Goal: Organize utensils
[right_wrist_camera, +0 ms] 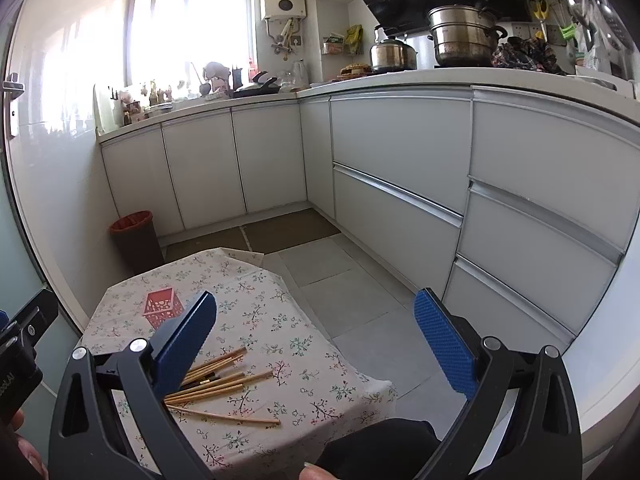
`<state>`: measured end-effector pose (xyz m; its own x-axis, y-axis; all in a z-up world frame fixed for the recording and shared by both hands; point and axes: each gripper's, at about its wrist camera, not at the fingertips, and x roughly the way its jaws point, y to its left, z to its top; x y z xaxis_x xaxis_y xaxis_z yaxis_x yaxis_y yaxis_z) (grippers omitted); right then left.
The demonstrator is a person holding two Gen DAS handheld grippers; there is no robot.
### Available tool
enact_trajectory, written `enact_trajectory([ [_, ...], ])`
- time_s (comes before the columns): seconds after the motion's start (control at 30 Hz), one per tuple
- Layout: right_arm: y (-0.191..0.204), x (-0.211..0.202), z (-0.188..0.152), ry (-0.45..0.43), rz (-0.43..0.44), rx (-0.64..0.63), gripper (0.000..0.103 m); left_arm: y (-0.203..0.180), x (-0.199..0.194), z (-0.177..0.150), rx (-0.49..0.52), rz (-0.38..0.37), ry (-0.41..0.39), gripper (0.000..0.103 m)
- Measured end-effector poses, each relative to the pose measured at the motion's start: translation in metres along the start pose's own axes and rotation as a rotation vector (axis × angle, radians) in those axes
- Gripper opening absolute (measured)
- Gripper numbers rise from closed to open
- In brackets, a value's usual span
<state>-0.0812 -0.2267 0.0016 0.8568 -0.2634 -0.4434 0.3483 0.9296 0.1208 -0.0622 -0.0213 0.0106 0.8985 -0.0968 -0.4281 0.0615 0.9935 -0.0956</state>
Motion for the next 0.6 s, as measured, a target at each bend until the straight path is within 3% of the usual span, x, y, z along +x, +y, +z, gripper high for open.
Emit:
enact_trajectory([
  [0.6, -0.008, -0.011, -0.001, -0.007, 0.009, 0.017, 0.096, -0.008, -0.009, -0.004, 0.012, -0.001, -0.009, 0.096],
])
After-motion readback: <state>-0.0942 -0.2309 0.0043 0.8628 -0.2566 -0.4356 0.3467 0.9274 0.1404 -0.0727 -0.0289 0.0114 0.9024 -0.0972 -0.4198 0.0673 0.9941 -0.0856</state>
